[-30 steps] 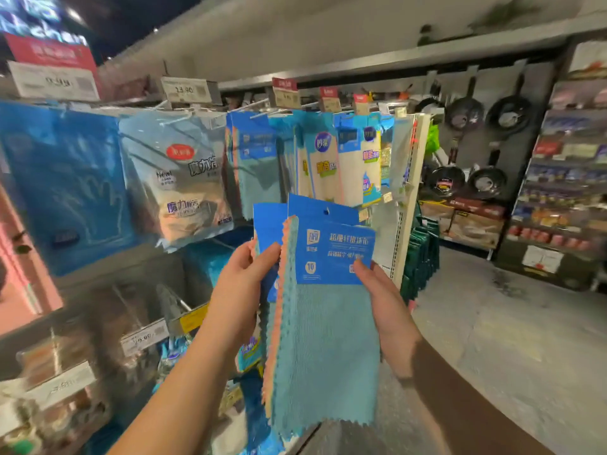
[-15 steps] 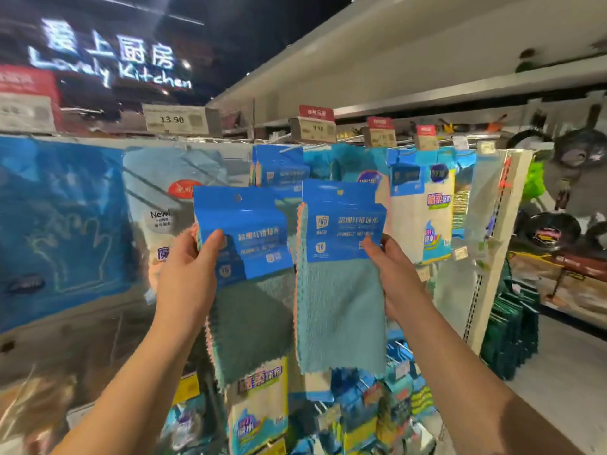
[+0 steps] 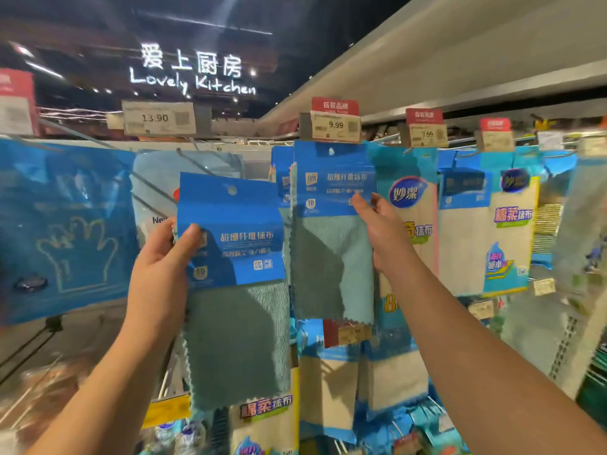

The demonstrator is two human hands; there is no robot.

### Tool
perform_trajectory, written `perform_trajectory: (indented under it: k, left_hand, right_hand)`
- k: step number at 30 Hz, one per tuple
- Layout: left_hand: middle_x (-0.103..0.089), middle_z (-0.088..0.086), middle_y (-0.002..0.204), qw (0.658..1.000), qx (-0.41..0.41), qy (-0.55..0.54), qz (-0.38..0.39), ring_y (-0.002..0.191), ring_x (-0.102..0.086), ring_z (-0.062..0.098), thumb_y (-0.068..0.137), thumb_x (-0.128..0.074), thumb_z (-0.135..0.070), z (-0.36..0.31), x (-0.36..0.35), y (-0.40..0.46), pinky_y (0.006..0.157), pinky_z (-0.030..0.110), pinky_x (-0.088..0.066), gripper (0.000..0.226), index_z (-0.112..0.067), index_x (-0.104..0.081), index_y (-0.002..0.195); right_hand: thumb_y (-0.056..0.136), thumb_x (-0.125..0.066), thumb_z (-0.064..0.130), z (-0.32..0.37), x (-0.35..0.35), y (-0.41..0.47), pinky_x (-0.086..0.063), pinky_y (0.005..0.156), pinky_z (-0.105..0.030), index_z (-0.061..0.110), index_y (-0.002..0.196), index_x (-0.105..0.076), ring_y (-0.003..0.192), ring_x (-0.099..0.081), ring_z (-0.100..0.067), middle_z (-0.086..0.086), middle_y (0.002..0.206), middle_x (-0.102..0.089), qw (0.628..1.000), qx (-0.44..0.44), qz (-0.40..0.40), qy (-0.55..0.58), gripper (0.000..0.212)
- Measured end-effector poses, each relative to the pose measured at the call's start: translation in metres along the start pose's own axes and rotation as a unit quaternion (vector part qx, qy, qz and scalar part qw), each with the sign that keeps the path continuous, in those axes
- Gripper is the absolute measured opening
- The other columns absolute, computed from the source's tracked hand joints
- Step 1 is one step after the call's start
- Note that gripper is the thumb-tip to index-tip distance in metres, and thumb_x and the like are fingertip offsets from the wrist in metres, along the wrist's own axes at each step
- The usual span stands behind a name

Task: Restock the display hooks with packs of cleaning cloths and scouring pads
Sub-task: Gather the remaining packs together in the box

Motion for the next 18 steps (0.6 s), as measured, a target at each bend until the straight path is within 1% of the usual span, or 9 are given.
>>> perform_trajectory:
  k: [1, 2, 4, 6, 8, 9, 13, 16, 18]
  left_hand:
    - [-0.073, 0.009, 0.109, 1.000, 0.002, -0.010, 0.005, 0.101, -0.065, 0.031, 0.102, -0.055, -0.018, 0.001, -0.002, 0.001, 0.088, 0.047, -0.052, 0.020, -0.020, -0.069, 0.115]
    - [-0.072, 0.009, 0.108, 1.000, 0.005, -0.016, 0.009, 0.099, -0.065, 0.031, 0.102, -0.055, -0.017, 0.001, -0.006, 0.003, 0.087, 0.045, -0.052, 0.020, -0.018, -0.068, 0.117]
    - [-0.074, 0.004, 0.101, 1.000, 0.009, -0.020, 0.016, 0.090, -0.068, 0.025, 0.102, -0.054, -0.016, 0.002, -0.011, 0.006, 0.075, 0.033, -0.058, 0.022, -0.015, -0.067, 0.120]
    - [-0.076, 0.000, 0.097, 1.000, 0.011, -0.018, 0.023, 0.084, -0.071, 0.019, 0.102, -0.054, -0.015, 0.003, -0.017, 0.007, 0.066, 0.026, -0.059, 0.024, -0.011, -0.066, 0.122]
    - [-0.076, 0.002, 0.098, 0.999, 0.009, -0.019, 0.032, 0.084, -0.072, 0.019, 0.102, -0.053, -0.015, 0.004, -0.022, 0.009, 0.064, 0.026, -0.059, 0.026, -0.007, -0.064, 0.125]
    - [-0.076, 0.003, 0.100, 0.999, 0.011, -0.019, 0.034, 0.084, -0.072, 0.019, 0.102, -0.053, -0.016, 0.004, -0.024, 0.010, 0.064, 0.026, -0.059, 0.027, -0.007, -0.064, 0.125]
    - [-0.075, 0.009, 0.108, 0.999, 0.021, -0.032, 0.037, 0.088, -0.073, 0.022, 0.102, -0.053, -0.016, 0.007, -0.029, 0.015, 0.065, 0.027, -0.060, 0.028, -0.007, -0.063, 0.127]
    - [-0.077, 0.005, 0.102, 0.998, 0.022, -0.034, 0.038, 0.084, -0.075, 0.019, 0.102, -0.053, -0.015, 0.008, -0.032, 0.018, 0.064, 0.027, -0.060, 0.024, -0.011, -0.065, 0.122]
    - [-0.078, 0.002, 0.098, 0.998, 0.024, -0.035, 0.041, 0.082, -0.075, 0.018, 0.102, -0.053, -0.016, 0.009, -0.034, 0.020, 0.063, 0.027, -0.060, 0.021, -0.015, -0.066, 0.118]
  right_hand:
    - [0.097, -0.063, 0.024, 0.001, -0.003, 0.003, -0.058, 0.084, -0.038, 0.013, 0.116, -0.060, 0.098, -0.072, -0.019, -0.002, 0.108, -0.073, 1.000, 0.003, 0.007, 0.004, 0.022]
    - [0.097, -0.063, 0.024, 0.002, -0.006, 0.006, -0.058, 0.083, -0.036, 0.015, 0.115, -0.059, 0.098, -0.072, -0.017, -0.001, 0.107, -0.073, 1.000, 0.003, 0.012, 0.005, 0.020]
    - [0.097, -0.064, 0.028, 0.002, -0.009, 0.011, -0.057, 0.087, -0.038, 0.017, 0.116, -0.060, 0.099, -0.072, -0.017, 0.000, 0.107, -0.074, 1.000, -0.001, 0.018, -0.002, 0.023]
    - [0.095, -0.066, 0.034, 0.002, -0.012, 0.015, -0.055, 0.094, -0.042, 0.016, 0.120, -0.060, 0.104, -0.071, -0.018, -0.001, 0.112, -0.073, 1.000, -0.004, 0.017, -0.016, 0.032]
    - [0.090, -0.069, 0.042, 0.000, -0.014, 0.019, -0.053, 0.099, -0.046, 0.017, 0.124, -0.060, 0.108, -0.069, -0.018, -0.001, 0.117, -0.071, 0.999, -0.009, 0.015, -0.026, 0.043]
    - [0.089, -0.069, 0.044, 0.000, -0.015, 0.021, -0.053, 0.100, -0.047, 0.018, 0.123, -0.060, 0.108, -0.069, -0.018, -0.001, 0.118, -0.071, 0.999, -0.009, 0.015, -0.029, 0.044]
    - [0.092, -0.068, 0.039, -0.001, -0.015, 0.030, -0.054, 0.097, -0.047, 0.017, 0.119, -0.063, 0.104, -0.071, -0.019, -0.002, 0.113, -0.073, 1.000, -0.016, 0.006, -0.024, 0.036]
    - [0.091, -0.069, 0.041, -0.007, -0.020, 0.033, -0.054, 0.098, -0.047, 0.019, 0.117, -0.063, 0.104, -0.070, -0.018, -0.001, 0.112, -0.073, 0.999, -0.023, 0.001, -0.045, 0.035]
    - [0.091, -0.068, 0.044, -0.013, -0.025, 0.037, -0.056, 0.093, -0.044, 0.020, 0.116, -0.063, 0.101, -0.070, -0.017, 0.002, 0.107, -0.073, 0.997, -0.036, -0.003, -0.066, 0.035]
Point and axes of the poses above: each hand's wrist, its own y-axis towards the middle knuckle, its own x-axis out of the back of the hand, z = x × y, the point moved 4 cm from there along y, towards the middle knuckle
